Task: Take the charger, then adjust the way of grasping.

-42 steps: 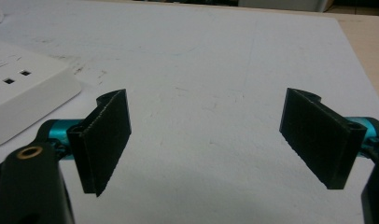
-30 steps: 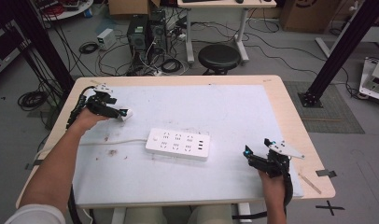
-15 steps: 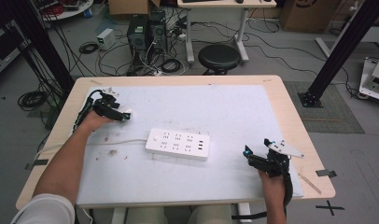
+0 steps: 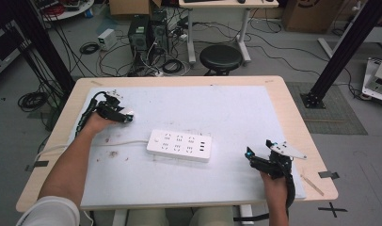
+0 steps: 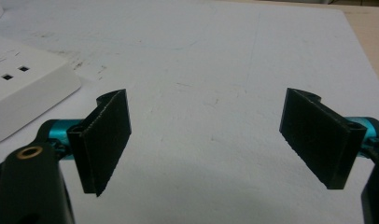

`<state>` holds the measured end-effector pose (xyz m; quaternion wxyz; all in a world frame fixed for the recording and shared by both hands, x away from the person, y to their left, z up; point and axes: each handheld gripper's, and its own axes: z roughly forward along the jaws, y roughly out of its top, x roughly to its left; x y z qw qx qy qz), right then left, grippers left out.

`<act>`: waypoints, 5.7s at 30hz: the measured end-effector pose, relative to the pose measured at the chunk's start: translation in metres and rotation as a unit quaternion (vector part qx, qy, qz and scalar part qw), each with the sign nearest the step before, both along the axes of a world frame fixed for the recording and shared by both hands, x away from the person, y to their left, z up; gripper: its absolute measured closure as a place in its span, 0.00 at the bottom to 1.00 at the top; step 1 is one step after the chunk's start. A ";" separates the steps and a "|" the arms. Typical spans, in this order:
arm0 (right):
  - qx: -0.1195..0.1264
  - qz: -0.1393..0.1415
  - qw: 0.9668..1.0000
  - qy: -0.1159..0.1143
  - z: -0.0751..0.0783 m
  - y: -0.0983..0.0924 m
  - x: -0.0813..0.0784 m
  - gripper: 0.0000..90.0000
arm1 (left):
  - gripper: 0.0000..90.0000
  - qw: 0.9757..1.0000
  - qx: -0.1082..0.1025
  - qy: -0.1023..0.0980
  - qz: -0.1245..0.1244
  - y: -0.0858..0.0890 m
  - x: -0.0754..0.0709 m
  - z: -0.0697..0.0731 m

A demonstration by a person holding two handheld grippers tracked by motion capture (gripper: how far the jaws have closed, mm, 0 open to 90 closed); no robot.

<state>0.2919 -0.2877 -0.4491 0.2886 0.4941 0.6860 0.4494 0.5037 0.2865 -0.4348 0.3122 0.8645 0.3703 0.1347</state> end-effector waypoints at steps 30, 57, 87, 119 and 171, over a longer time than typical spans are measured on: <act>0.000 0.012 1.000 -0.002 0.000 0.000 0.000 0.19 | 0.47 0.993 -0.063 -0.089 0.049 -0.012 -0.073 0.054; -0.008 0.031 0.999 -0.008 0.000 0.001 -0.001 0.19 | 0.47 0.987 -0.094 -0.127 0.033 -0.024 -0.149 0.070; -0.021 0.072 0.997 -0.005 0.010 0.006 -0.002 0.19 | 0.47 0.976 -0.087 -0.143 -0.138 -0.091 -0.192 0.076; 0.031 0.215 0.976 0.027 0.030 0.069 -0.027 0.19 | 0.47 0.946 -0.005 -0.178 -0.270 -0.175 -0.230 0.054; 0.146 0.309 0.918 0.201 0.033 0.115 -0.013 0.19 | 0.47 0.918 -0.062 -0.238 -0.310 -0.192 -0.235 0.021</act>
